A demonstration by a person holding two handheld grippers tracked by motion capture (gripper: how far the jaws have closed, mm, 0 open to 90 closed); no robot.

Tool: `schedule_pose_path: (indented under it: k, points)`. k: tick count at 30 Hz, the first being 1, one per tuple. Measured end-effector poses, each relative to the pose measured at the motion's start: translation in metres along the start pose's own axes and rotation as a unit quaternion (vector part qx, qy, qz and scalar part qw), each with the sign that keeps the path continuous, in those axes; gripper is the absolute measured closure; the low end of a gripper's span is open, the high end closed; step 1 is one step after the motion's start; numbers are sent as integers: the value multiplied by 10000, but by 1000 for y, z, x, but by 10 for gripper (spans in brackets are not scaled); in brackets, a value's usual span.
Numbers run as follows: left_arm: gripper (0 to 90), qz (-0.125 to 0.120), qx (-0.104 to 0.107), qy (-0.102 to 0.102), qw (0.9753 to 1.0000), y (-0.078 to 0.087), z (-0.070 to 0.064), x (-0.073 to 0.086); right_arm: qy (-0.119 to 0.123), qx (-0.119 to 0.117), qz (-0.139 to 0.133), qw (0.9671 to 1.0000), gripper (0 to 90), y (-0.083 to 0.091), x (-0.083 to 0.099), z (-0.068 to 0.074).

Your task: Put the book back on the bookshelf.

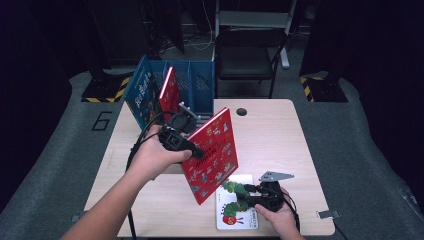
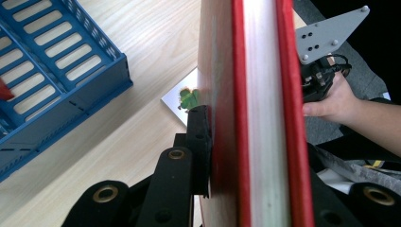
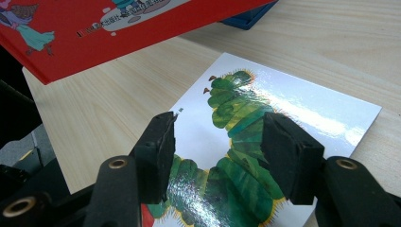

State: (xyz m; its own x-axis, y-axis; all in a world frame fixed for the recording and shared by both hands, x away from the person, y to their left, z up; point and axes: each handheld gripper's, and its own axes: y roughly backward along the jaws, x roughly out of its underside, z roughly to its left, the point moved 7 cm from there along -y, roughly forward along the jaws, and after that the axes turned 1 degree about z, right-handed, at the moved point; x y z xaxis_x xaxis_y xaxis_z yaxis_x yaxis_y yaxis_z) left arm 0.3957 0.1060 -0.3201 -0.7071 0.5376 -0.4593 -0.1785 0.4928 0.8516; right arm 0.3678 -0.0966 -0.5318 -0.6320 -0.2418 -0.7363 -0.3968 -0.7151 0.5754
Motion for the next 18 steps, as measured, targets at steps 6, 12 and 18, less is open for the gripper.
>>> schedule_pose_path:
  k: [6, 12, 18]
  points:
    - [789, -7, -9, -4, 10000, 1, 0, -4, -25, 9, 27, 10000, 449, -1, 1, -1]
    - [789, 14, -17, 37, 10000, 2, 1, -6, -26, 49, 37, 10000, 449, -1, 1, -2]
    - [789, 25, -55, 35, 10000, 5, 4, -6, -23, 48, 43, 10000, 449, -1, 1, -2]
